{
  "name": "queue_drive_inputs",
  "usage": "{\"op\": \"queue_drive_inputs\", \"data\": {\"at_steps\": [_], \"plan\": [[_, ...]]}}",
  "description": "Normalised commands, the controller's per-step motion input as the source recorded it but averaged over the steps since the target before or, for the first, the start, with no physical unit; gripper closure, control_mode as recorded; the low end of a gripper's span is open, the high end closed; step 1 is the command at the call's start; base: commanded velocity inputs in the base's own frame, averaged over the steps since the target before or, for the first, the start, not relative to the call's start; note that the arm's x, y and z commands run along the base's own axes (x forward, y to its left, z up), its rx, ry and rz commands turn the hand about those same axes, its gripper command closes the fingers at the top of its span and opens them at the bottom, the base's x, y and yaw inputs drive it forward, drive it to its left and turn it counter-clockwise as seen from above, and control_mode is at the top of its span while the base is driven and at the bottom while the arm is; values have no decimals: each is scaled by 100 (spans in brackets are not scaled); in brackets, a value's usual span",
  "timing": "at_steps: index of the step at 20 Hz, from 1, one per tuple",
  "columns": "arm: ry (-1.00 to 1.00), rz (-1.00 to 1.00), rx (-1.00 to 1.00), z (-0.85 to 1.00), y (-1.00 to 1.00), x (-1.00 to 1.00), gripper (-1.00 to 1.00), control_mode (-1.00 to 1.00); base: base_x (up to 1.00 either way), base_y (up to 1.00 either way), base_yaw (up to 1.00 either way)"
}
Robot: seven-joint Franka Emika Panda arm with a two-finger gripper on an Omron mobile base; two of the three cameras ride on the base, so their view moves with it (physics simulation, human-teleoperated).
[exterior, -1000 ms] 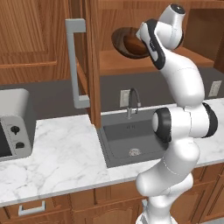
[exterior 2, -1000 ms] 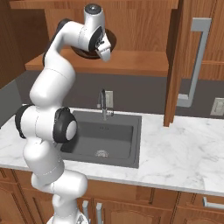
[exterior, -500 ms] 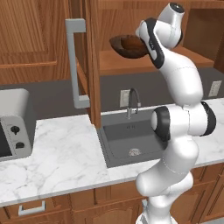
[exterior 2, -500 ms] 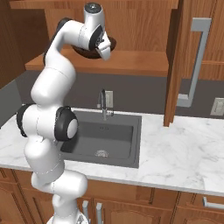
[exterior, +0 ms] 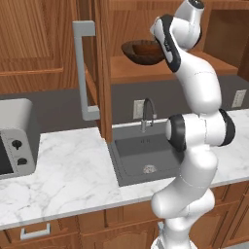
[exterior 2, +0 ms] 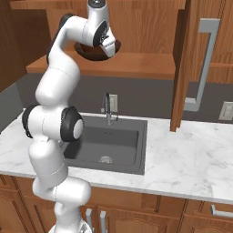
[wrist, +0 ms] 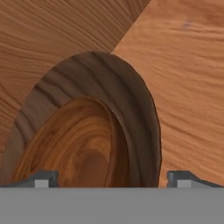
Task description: Pick up the bowls on the counter and stack them on top of one another in the open cabinet. Place the smaller bowl on top of the larger bowl.
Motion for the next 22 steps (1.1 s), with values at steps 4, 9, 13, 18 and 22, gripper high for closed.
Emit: {"op": "queue_drive_inputs", "data": {"at_steps": [4,9,13,18,22], "plan": [[-2,0,1,24,0,3,-100,-100,0,0,0],[-6,0,1,7,-3,-21,-100,-100,0,0,0],[-11,0,3,6,-4,-41,-100,-100,0,0,0],[-8,0,6,19,-10,-52,-100,-100,0,0,0],[-7,0,6,14,-15,-62,-100,-100,0,0,0]]}}
